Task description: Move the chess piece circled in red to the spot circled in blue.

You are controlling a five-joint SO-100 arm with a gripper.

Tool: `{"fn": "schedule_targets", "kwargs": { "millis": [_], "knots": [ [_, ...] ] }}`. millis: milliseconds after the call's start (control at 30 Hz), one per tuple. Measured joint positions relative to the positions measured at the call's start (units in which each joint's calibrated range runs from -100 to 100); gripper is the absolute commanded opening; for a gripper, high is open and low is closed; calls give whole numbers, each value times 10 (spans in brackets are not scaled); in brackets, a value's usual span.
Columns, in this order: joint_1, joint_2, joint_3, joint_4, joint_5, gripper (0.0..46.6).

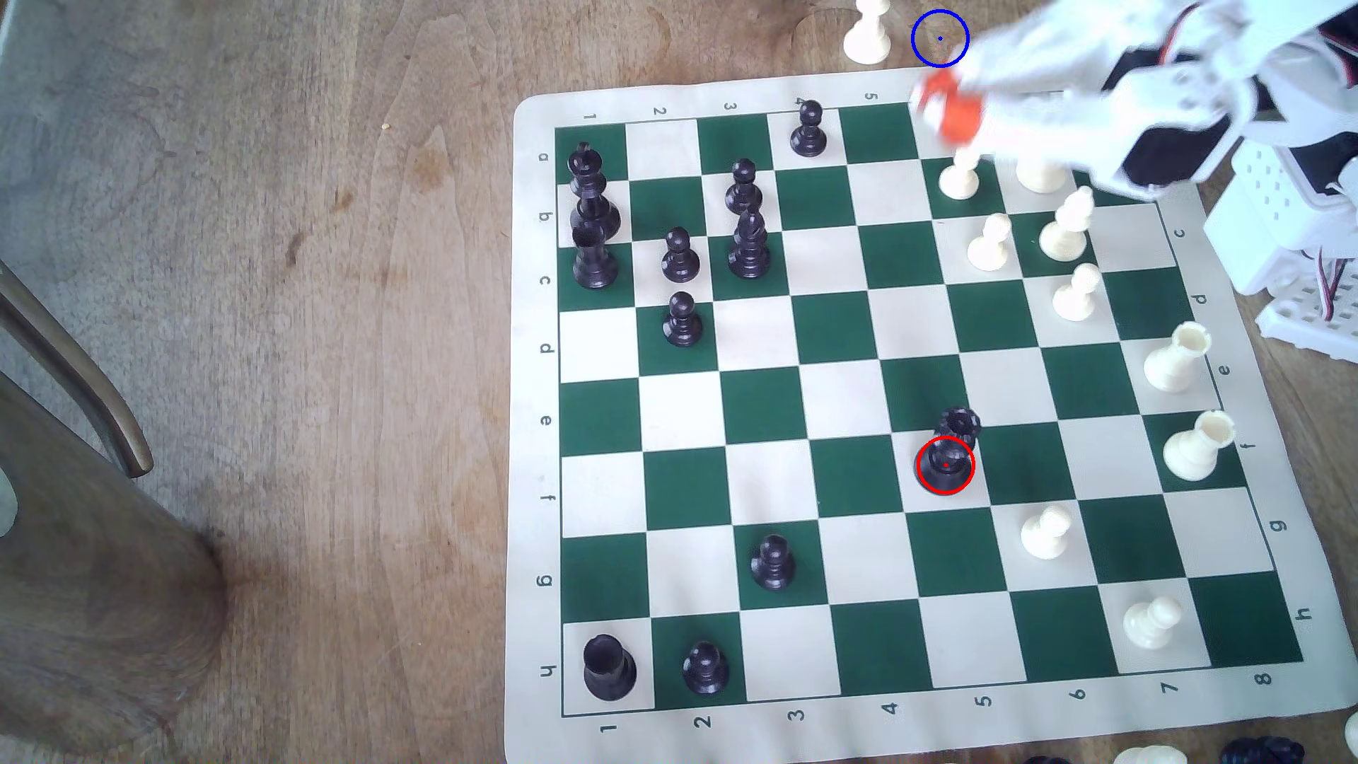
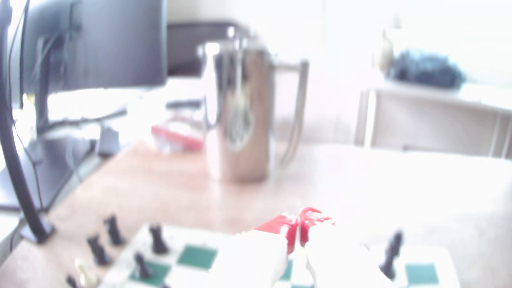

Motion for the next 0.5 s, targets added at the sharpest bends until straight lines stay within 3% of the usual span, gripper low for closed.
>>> {"fn": "schedule_targets", "kwargs": {
  "millis": [67, 133, 367, 500],
  "knots": [
    [-10, 61, -57, 115, -42, 39],
    [-17, 93, -96, 173, -62, 50],
    [-21, 373, -418, 423, -105, 83],
    [-21, 504, -531, 507, -119, 82]
  ]
}}
